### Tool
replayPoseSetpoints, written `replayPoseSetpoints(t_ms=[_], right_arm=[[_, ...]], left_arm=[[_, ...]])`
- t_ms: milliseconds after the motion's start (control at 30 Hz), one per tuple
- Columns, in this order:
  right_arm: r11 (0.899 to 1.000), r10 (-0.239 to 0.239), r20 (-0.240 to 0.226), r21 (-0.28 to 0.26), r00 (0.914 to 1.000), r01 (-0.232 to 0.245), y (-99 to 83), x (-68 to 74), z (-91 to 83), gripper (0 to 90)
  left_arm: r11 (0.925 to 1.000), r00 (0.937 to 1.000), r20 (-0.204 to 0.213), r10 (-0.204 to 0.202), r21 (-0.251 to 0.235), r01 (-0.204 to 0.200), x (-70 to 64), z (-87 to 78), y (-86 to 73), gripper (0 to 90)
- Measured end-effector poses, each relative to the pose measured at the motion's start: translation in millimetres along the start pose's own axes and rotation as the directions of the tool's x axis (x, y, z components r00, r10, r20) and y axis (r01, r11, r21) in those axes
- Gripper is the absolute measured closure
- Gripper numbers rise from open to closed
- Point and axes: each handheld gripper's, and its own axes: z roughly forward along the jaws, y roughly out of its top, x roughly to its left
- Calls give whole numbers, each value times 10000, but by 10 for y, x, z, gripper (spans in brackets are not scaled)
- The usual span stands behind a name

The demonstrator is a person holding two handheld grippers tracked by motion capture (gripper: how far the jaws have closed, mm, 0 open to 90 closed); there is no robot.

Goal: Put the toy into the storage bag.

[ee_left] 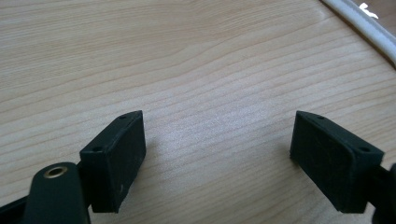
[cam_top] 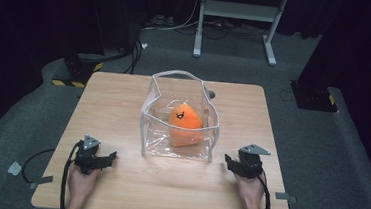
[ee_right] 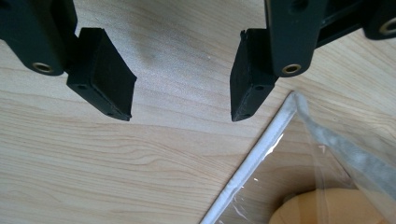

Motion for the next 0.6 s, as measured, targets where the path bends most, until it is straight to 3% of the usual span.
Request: replayPoseSetpoints(t_ms=[600], right_arm=[[9976, -508, 204, 472, 9985, 498, -45, 59, 134, 395]], left_arm=[[10000, 10000, -3, 5, 2, -5, 0, 0, 0, 183]])
